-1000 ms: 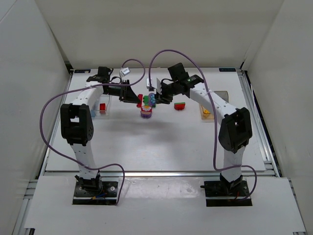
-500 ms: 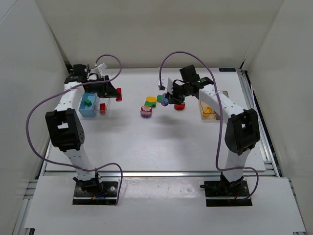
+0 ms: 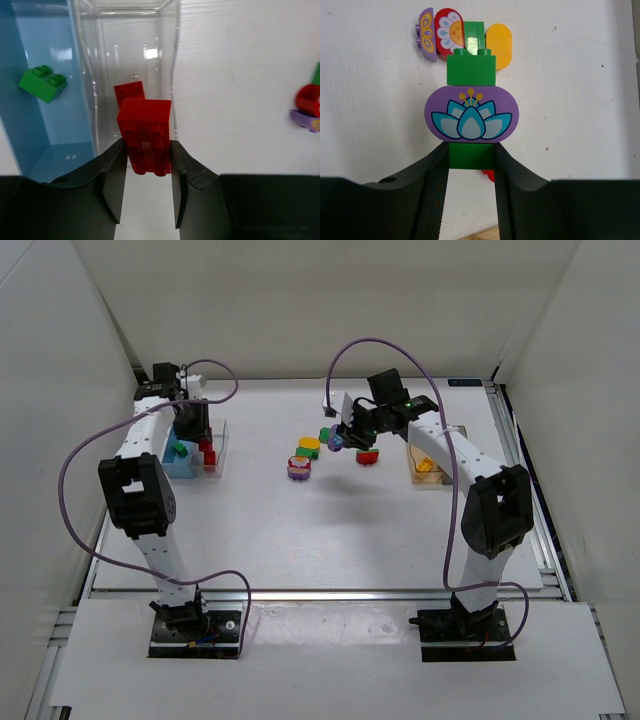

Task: Sort the legos into containers by color

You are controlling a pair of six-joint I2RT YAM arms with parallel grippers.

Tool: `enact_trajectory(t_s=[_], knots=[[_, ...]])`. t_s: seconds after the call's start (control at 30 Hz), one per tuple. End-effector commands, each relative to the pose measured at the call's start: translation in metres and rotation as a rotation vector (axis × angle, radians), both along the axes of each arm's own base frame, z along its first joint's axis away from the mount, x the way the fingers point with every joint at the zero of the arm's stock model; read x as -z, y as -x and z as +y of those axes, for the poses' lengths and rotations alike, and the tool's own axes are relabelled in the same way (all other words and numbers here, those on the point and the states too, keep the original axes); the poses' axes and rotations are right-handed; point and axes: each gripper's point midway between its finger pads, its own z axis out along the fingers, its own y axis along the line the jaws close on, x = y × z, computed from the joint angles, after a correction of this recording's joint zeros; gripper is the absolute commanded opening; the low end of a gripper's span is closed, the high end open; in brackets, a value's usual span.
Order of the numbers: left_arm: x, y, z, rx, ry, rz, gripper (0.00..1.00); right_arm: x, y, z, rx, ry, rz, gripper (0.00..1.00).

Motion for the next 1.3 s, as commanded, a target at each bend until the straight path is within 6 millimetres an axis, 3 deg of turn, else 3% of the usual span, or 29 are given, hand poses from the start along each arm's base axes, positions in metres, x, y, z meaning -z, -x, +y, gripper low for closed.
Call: enact_trajectory(t_s=[0.0, 0.03, 0.17, 0.27, 0.33, 0.43, 0.47, 0.53, 0.57, 0.67, 0.7, 0.73, 0.8, 0.83, 0.9, 1.13, 1.27], knots=[[0.003, -0.006, 0.021, -0.05, -0.095, 0.024, 0.22, -0.034, -0.005, 0.005, 0.006, -0.044, -0.068, 0.0], [0.011, -0.007, 0.021, -0.051, -0.091, 0.044, 0.24, -0.034, -0.005, 0.004, 0.006, -0.043, -0.07, 0.0], [0.016, -0.018, 0.018, -0.041, -0.076, 0.044, 0.49, -0.034, -0.005, 0.003, 0.008, -0.035, -0.071, 0.0], [0.023, -0.02, 0.012, -0.024, -0.043, 0.068, 0.63, -0.033, -0.004, 0.002, 0.005, -0.032, -0.069, 0.0], [0.02, -0.023, 0.007, -0.007, -0.018, 0.06, 0.7, -0.032, -0.005, 0.003, -0.002, -0.03, -0.072, 0.0], [-0.005, -0.029, 0.0, 0.028, 0.036, -0.024, 0.77, -0.033, -0.006, 0.004, -0.007, -0.031, -0.08, 0.0], [-0.033, -0.028, -0.016, 0.076, 0.122, -0.101, 0.78, -0.034, -0.007, 0.004, -0.009, -0.035, -0.081, 0.0], [-0.066, -0.028, -0.034, 0.152, 0.267, -0.225, 0.76, -0.039, -0.006, 0.008, -0.023, -0.053, -0.09, 0.0], [-0.098, -0.015, -0.059, 0.245, 0.395, -0.281, 0.75, -0.041, -0.005, 0.011, -0.034, -0.067, -0.09, 0.0], [-0.13, 0.009, -0.104, 0.421, 0.629, -0.261, 0.75, -0.046, -0.001, 0.021, -0.068, -0.093, -0.1, 0.0], [-0.136, 0.026, -0.125, 0.494, 0.819, -0.176, 0.74, -0.048, -0.001, 0.024, -0.082, -0.108, -0.102, 0.0], [-0.144, 0.03, -0.133, 0.524, 0.895, -0.149, 0.74, -0.048, 0.0, 0.029, -0.092, -0.117, -0.104, 0.0], [-0.151, 0.042, -0.151, 0.569, 1.09, -0.045, 0.73, -0.056, 0.002, 0.038, -0.112, -0.143, -0.111, 0.0], [-0.14, 0.045, -0.154, 0.549, 1.127, -0.002, 0.73, -0.058, 0.003, 0.042, -0.117, -0.156, -0.106, 0.0], [-0.143, 0.048, -0.159, 0.569, 1.151, -0.003, 0.76, -0.067, 0.005, 0.05, -0.136, -0.194, -0.111, 0.0], [-0.127, 0.05, -0.167, 0.551, 1.183, 0.064, 0.81, -0.085, 0.013, 0.076, -0.161, -0.265, -0.093, 0.0], [-0.134, 0.048, -0.174, 0.595, 1.171, 0.038, 0.81, -0.082, 0.02, 0.087, -0.19, -0.268, -0.071, 0.0]])
